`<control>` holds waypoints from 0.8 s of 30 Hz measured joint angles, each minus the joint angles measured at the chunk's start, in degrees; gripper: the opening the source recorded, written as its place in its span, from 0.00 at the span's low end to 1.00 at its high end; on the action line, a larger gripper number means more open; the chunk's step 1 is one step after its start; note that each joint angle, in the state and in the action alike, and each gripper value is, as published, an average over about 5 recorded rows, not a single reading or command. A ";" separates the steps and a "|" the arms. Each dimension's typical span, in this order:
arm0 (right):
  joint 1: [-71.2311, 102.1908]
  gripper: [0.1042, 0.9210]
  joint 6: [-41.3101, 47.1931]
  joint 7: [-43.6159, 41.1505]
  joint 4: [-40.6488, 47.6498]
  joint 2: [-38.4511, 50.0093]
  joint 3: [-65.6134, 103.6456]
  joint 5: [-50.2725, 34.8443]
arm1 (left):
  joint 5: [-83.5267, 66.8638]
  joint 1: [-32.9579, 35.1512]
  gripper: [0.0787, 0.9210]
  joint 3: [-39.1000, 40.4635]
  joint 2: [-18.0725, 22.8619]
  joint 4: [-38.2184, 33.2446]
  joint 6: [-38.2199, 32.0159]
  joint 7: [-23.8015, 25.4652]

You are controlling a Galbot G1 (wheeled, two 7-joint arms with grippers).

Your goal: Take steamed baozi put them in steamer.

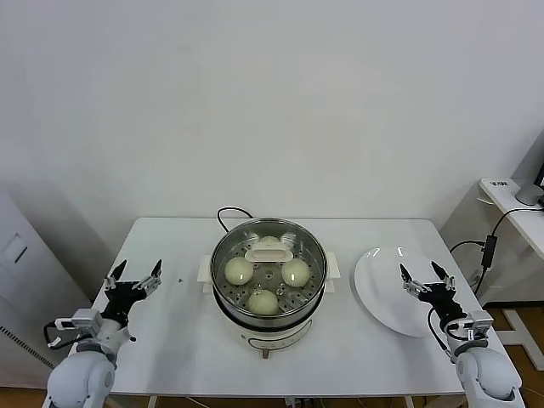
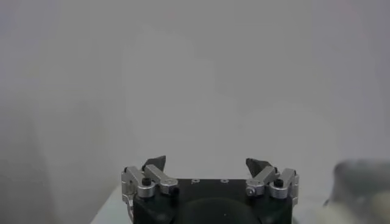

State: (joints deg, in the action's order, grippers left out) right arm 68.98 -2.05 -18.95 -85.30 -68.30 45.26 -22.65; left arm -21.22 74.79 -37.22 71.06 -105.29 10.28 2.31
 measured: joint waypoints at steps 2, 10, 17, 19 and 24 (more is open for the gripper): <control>0.08 0.88 0.29 0.31 -0.29 -0.11 -0.13 0.02 | 0.92 0.12 0.88 0.19 0.13 0.61 -0.37 -0.07; 0.78 0.88 1.18 1.30 -0.83 -0.70 -0.16 0.02 | 2.71 0.47 0.88 0.48 0.37 2.11 -0.94 -0.48; 1.38 0.88 1.50 1.48 -1.42 -1.12 -0.14 0.15 | 2.56 0.97 0.88 0.41 0.46 2.16 -0.83 -0.69; 1.47 0.88 1.58 1.55 -1.53 -1.19 -0.14 0.19 | 2.37 1.03 0.88 0.36 0.42 2.14 -0.76 -0.75; 1.73 0.88 1.78 1.68 -1.74 -1.24 -0.13 0.27 | 1.99 1.13 0.88 0.35 0.40 1.95 -0.59 -0.79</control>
State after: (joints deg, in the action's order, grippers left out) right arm 70.71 -0.27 -17.27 -87.04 -69.54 45.14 -22.38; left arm -19.23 75.92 -36.87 71.46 -103.34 9.69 1.52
